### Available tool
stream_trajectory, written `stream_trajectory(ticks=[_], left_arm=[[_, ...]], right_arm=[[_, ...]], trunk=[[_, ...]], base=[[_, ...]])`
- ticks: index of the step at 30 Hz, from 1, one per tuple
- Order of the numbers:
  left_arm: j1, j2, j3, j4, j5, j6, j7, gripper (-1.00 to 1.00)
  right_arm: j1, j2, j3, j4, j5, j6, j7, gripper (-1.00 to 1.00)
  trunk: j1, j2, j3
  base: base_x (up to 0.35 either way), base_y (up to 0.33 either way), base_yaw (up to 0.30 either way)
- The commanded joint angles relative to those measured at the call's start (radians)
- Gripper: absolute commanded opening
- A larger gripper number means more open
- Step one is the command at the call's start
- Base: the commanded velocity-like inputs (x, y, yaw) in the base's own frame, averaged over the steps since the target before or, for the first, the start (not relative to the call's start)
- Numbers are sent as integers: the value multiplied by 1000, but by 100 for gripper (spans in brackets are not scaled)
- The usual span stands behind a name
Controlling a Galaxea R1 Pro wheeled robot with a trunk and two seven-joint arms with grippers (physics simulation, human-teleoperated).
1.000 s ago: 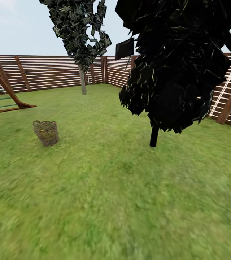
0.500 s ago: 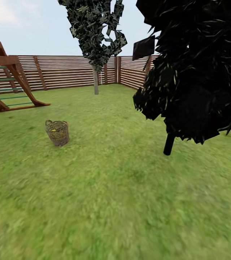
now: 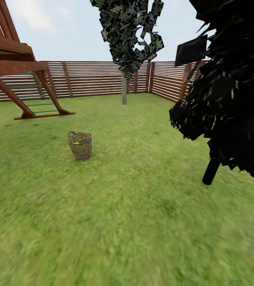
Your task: Take the three Easter eggs out of the wicker basket on the lawn in the garden, then place them on the lawn next to a single tree (choose any tree) so that all three eggs are next to the same tree and none are left in the basket.
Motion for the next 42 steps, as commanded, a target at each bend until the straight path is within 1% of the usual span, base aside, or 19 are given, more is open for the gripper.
stream_trajectory(ticks=[1, 5, 19, 42], left_arm=[[-1, -1, 6, 0, 2, -1, 1, 100], [0, -1, 6, 0, 2, -1, 1, 100], [0, -1, 6, 0, 2, -1, 1, 100], [-1, -1, 6, 0, 2, -1, 1, 100]], right_arm=[[0, 0, 0, 0, 7, -3, 0, 100], [0, -2, 0, 0, 7, -3, 0, 100], [0, 0, 0, 0, 7, -3, 0, 100], [-1, -1, 0, 0, 7, -3, 0, 100]], trunk=[[1, 0, -1], [1, 0, -1], [1, 0, -1], [1, 0, -1]], base=[[328, 0, 284], [328, 0, 213], [328, 0, 34], [328, 0, 272]])
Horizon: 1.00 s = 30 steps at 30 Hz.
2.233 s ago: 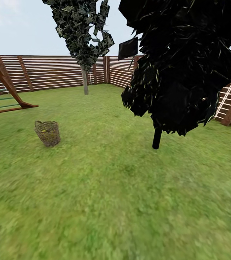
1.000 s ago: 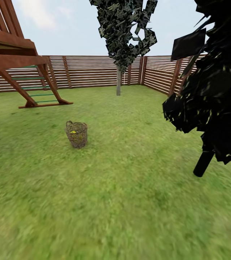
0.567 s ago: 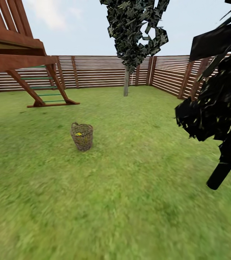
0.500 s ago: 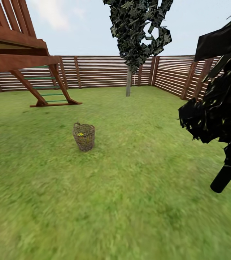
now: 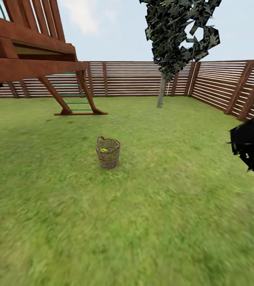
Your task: Take the three Easter eggs out of the wicker basket on the lawn in the garden, then place them on the lawn next to a single tree (choose any tree) so that all three eggs are next to the same tree and none are left in the basket.
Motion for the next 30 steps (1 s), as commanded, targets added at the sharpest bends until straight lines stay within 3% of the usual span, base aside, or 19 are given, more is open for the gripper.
stream_trajectory(ticks=[1, 30], left_arm=[[0, -1, 6, 0, 2, -1, 1, 100], [0, -1, 6, 0, 2, -1, 1, 100]], right_arm=[[0, -1, 0, 0, 7, -3, 0, 100], [0, -1, 3, 5, 7, -3, 0, 100]], trunk=[[1, 0, -1], [1, 0, -1]], base=[[328, 0, 129], [328, 0, 28]])
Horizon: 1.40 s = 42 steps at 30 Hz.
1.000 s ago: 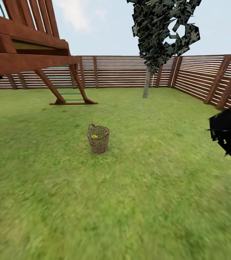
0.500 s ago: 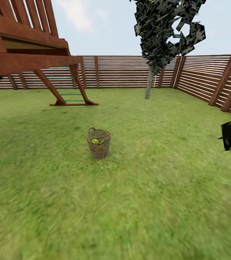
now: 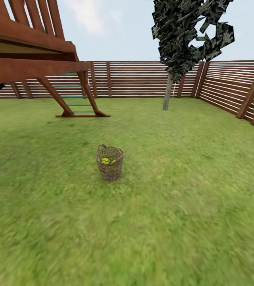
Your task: Take the three Easter eggs out of the wicker basket on the lawn in the garden, then place them on the lawn next to a single tree (choose any tree) so that all three eggs are next to the same tree and none are left in the basket.
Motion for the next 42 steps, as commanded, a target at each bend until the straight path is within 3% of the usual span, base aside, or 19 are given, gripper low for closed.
stream_trajectory(ticks=[1, 8, 35, 42], left_arm=[[-1, -1, 6, 0, 2, -1, 1, 100], [-1, -1, 6, 0, 2, -1, 1, 100], [-1, 0, 6, 0, 1, -1, 1, 100], [-1, 1, 7, 0, 2, -1, 1, 100]], right_arm=[[0, 0, 0, 0, 7, -3, 0, 100], [0, -3, 0, 0, 5, -3, 0, 100], [0, -3, 1, -1, 6, -3, 5, 100], [0, -4, 0, -2, 7, -3, 5, 100]], trunk=[[1, 0, -1], [1, 0, -1], [1, 0, -1], [1, 0, -1]], base=[[328, 0, 251], [328, 0, 156], [328, 0, 2], [120, 0, 0]])
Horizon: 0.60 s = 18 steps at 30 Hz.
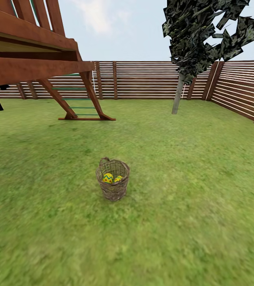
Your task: Take the three Easter eggs out of the wicker basket on the lawn in the garden, then place them on the lawn next to a single tree (choose any tree) so that all three eggs are next to the same tree and none are left in the basket.
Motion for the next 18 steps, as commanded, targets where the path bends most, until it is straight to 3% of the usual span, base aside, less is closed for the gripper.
stream_trajectory(ticks=[1, 13, 18], left_arm=[[0, -1, 6, 0, 2, -1, 1, 100], [0, 0, 13, -2, 2, -1, 1, 100], [0, -6, 8, -43, -1, -1, -10, 100]], right_arm=[[-1, -1, 1, 0, 7, -3, 0, 100], [0, 4, 3, 1, 8, -3, -4, 100], [-1, 5, -2, 4, 2, -1, -3, 100]], trunk=[[0, 0, -1], [0, 0, -1], [0, 0, -1]], base=[[9, 0, 0], [1, 0, 0], [0, 0, 0]])
